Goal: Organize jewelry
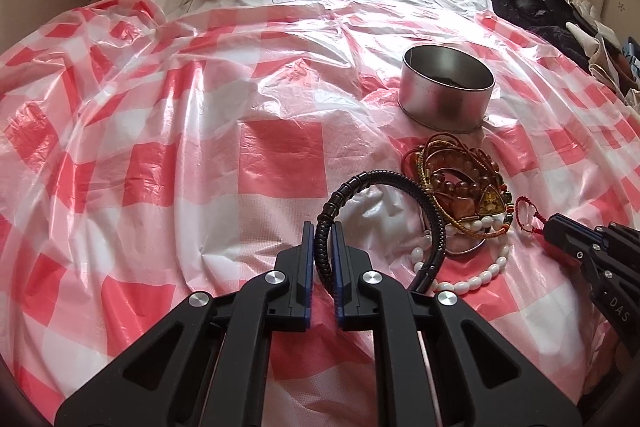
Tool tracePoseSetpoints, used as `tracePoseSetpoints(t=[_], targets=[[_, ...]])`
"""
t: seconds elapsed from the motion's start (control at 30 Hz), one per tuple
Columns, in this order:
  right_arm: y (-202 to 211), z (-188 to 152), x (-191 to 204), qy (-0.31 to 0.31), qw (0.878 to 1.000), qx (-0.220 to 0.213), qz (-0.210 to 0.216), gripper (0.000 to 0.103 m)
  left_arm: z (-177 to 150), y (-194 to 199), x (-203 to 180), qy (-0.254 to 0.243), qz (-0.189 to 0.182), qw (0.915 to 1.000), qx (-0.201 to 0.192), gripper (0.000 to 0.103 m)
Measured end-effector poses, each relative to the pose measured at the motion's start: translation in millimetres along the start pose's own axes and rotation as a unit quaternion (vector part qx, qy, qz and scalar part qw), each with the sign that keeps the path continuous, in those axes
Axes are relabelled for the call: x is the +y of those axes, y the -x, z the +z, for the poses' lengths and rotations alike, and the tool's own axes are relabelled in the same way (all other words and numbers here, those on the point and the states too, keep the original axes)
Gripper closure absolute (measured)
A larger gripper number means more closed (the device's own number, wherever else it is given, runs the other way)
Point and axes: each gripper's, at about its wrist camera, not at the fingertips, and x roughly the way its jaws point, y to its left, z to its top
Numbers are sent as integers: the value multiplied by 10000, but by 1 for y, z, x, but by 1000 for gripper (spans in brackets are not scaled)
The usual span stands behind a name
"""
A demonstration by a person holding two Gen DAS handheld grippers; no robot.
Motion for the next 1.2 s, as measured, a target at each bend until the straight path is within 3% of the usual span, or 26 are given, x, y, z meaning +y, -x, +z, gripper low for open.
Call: tracePoseSetpoints(t=[0.97, 1.2], targets=[[16, 6, -1, -130, 9987, -441, 239, 98, 2, 3, 2, -8, 83, 9999, -72, 96], [8, 5, 0, -92, 9994, -247, 202, 97, 3, 4, 4, 11, 92, 9999, -54, 96]])
